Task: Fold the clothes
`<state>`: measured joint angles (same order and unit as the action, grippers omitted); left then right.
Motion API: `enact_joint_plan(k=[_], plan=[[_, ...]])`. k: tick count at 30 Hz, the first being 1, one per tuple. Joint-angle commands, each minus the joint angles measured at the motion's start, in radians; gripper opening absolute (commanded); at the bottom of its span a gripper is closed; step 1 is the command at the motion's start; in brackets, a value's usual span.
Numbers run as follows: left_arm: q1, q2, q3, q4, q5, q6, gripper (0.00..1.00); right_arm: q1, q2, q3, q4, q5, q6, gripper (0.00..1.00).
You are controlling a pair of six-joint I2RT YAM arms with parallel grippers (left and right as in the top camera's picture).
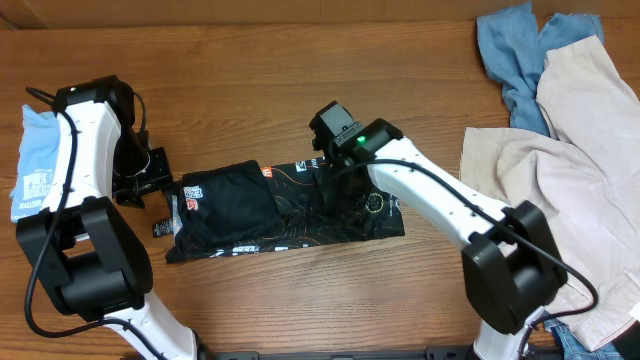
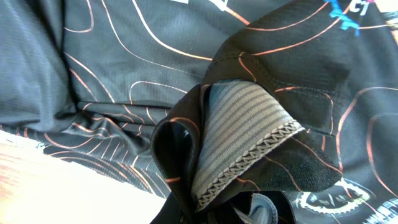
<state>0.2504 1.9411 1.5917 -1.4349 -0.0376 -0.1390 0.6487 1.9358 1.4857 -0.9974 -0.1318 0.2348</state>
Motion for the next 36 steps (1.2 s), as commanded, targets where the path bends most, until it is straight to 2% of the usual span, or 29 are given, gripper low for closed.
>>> enact_joint_plan(k=[1,6,8,10,12,14,17,25,28,32,36], plan=[[0.004,-0.029,-0.005,0.0,0.012,-0.003,0.52,0.018,0.023,0.019,0.021,-0.027,0.002,0.04],[0.004,-0.029,-0.005,0.0,0.012,-0.003,0.52,0.032,0.023,0.019,0.051,-0.06,-0.005,0.08],[0.004,-0.029,-0.005,0.0,0.012,-0.003,0.52,0.032,0.023,0.019,0.058,-0.134,-0.051,0.14],[0.004,-0.029,-0.005,0.0,0.012,-0.003,0.52,0.032,0.023,0.019,0.059,-0.24,-0.131,0.25],[0.003,-0.029,-0.005,0.0,0.012,-0.003,0.52,0.032,0.023,0.019,0.058,-0.318,-0.204,0.46],[0.003,-0.029,-0.005,0.0,0.012,-0.003,0.52,0.032,0.023,0.019,0.063,-0.296,-0.21,0.58],[0.003,-0.029,-0.005,0.0,0.012,-0.003,0.52,0.023,0.023,0.019,0.071,-0.232,-0.203,0.58],[0.003,-0.029,-0.005,0.0,0.012,-0.003,0.53,-0.023,0.013,0.022,0.024,-0.018,-0.058,0.57],[0.003,-0.029,-0.005,0.001,0.012,-0.003,0.53,-0.043,0.013,0.021,0.024,0.0,-0.059,0.56],[0.003,-0.029,-0.005,0.001,0.012,-0.003,0.53,-0.062,0.027,0.019,0.032,0.026,-0.059,0.5],[0.003,-0.029,-0.005,0.0,0.012,-0.003,0.53,-0.066,0.066,0.019,0.079,0.012,-0.07,0.49]])
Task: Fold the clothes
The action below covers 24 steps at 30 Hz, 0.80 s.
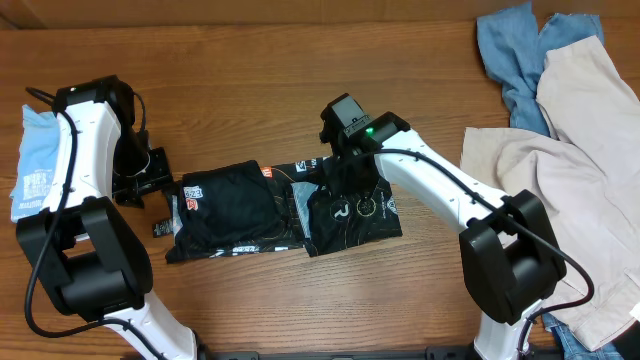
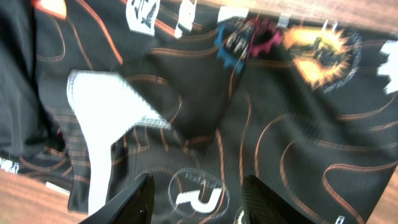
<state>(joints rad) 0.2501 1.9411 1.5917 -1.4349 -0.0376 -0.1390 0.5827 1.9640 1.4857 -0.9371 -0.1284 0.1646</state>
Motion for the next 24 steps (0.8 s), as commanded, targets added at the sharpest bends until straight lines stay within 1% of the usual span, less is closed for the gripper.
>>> enact_joint_plan(k=[1,4,9,10,12,13,14,16,21,24], plan=[[0.003,-0.029,-0.005,-0.001,0.012,-0.003,0.53,0.0,0.044,0.019,0.028,-0.013,-0.013,0.48],[0.003,-0.029,-0.005,-0.002,0.012,-0.003,0.53,0.0,0.06,0.019,0.049,-0.058,-0.015,0.48],[0.003,-0.029,-0.005,0.0,0.012,-0.003,0.53,0.006,0.075,0.019,0.061,-0.06,-0.015,0.47],[0.003,-0.029,-0.005,0.0,0.012,-0.003,0.53,0.006,0.075,0.019,0.063,-0.06,-0.015,0.4],[0.003,-0.029,-0.005,-0.001,0.012,-0.003,0.53,0.006,0.075,0.019,0.073,-0.06,-0.015,0.22],[0.003,-0.029,-0.005,-0.001,0.012,-0.002,0.53,0.006,0.075,0.019,0.078,-0.06,-0.015,0.15],[0.003,-0.029,-0.005,-0.001,0.012,-0.002,0.53,0.006,0.075,0.019,0.081,-0.06,-0.015,0.1],[0.003,-0.029,-0.005,-0.001,0.012,-0.002,0.53,0.006,0.075,0.019,0.088,-0.062,-0.015,0.04],[0.003,-0.029,-0.005,-0.001,0.012,-0.002,0.53,0.006,0.075,0.019,0.131,-0.1,-0.016,0.04],[0.003,-0.029,-0.005,-0.001,0.012,-0.002,0.53,0.006,0.075,0.019,0.222,-0.251,-0.118,0.04]])
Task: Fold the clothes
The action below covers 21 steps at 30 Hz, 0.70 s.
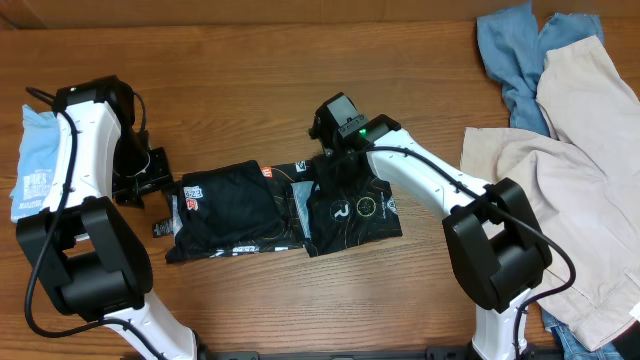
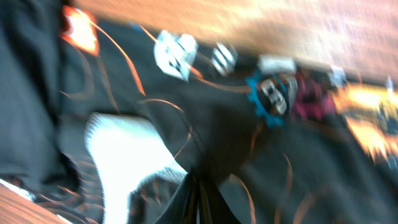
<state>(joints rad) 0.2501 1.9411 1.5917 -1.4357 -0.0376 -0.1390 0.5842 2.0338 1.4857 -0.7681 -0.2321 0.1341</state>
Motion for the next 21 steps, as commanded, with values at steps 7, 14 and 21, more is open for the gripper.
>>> enact_joint_plan(k=[7,14,21], plan=[[0.003,-0.029,-0.005,-0.003,0.011,-0.002,0.53,0.005,0.005,0.019,-0.004,-0.227,-0.119,0.31],[0.003,-0.029,-0.005,0.001,0.011,-0.002,0.53,-0.008,-0.006,0.021,-0.111,-0.106,-0.115,0.31],[0.003,-0.029,-0.005,0.002,0.011,-0.002,0.53,0.002,-0.052,0.021,-0.284,-0.094,-0.142,0.32]])
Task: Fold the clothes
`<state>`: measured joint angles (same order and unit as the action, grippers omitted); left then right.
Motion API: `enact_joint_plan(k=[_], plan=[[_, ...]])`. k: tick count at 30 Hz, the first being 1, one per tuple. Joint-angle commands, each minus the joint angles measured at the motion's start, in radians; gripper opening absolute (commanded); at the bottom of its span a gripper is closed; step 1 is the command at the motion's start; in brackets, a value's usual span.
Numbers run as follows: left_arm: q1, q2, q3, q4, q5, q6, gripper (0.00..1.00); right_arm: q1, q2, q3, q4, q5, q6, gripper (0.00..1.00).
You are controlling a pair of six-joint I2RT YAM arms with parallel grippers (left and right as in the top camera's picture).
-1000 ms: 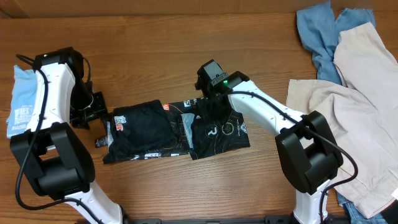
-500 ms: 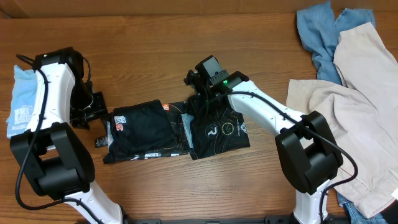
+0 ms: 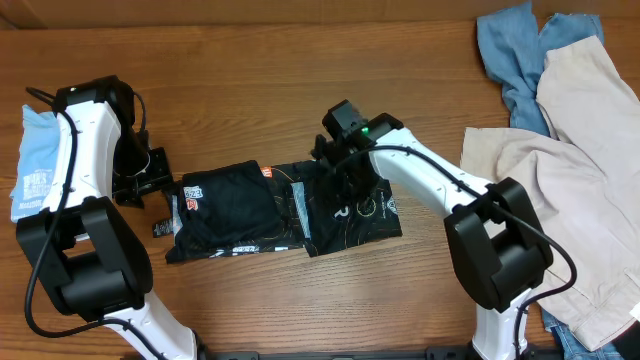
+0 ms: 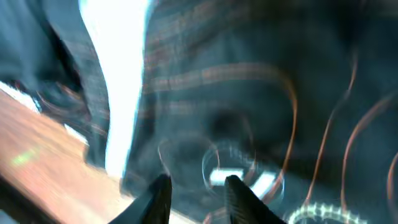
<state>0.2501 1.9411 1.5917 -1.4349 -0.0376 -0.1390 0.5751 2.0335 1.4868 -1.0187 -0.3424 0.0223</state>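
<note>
A black jersey [image 3: 230, 210] with orange line print lies in the middle of the wooden table [image 3: 250, 80], both ends folded in over the centre. My right gripper [image 3: 343, 178] hangs low over the right-hand fold. The right wrist view is blurred; there the gripper [image 4: 198, 193] is open, with only the jersey's printed cloth [image 4: 280, 93] and a pale strip of lining [image 4: 118, 93] beneath it. My left gripper [image 3: 158, 180] rests just off the jersey's left end; its jaws are too small to read.
A folded light blue garment [image 3: 35, 165] lies at the far left, beside the left arm. A heap of beige clothing [image 3: 560, 200] fills the right side, with a blue denim piece [image 3: 515, 55] at the back right.
My right gripper's fingers were together near the far edge of the right fold; now they stand apart, lower over the fold's printed middle. The jersey and left arm are unchanged.
First my right gripper held the jersey's right part, bunched and lifted. Then that part lay folded over the centre with the gripper open above it. Later its fingers were together at the fold's far edge, and now they are apart over the fold.
</note>
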Motion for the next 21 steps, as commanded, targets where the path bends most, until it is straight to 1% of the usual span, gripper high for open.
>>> enact_joint_plan(k=[1,4,7,9,11,14,16,21], plan=[[0.003,-0.029,-0.005,0.001,0.011,-0.002,0.53,0.032,-0.048,0.014,-0.062,0.02,-0.031,0.33],[0.003,-0.029,-0.005,0.004,0.011,-0.002,0.53,0.077,-0.042,0.005,-0.064,0.025,-0.03,0.34],[0.003,-0.029,-0.005,0.002,0.011,-0.002,0.53,0.121,-0.04,0.005,-0.038,0.06,-0.018,0.42],[0.003,-0.029,-0.005,0.002,0.011,-0.002,0.53,0.141,-0.04,0.005,-0.013,0.104,0.006,0.45],[0.003,-0.029,-0.005,0.001,0.011,-0.002,0.53,0.151,-0.039,0.005,0.009,0.148,0.035,0.45],[0.003,-0.029,-0.005,0.0,0.011,-0.002,0.53,0.153,-0.026,0.005,0.039,0.172,0.039,0.44],[0.003,-0.029,-0.005,0.001,0.011,-0.002,0.53,0.153,-0.008,0.005,0.058,0.204,0.065,0.41],[0.003,-0.029,-0.005,0.001,0.011,-0.002,0.53,0.153,0.034,0.005,0.098,0.21,0.069,0.38]])
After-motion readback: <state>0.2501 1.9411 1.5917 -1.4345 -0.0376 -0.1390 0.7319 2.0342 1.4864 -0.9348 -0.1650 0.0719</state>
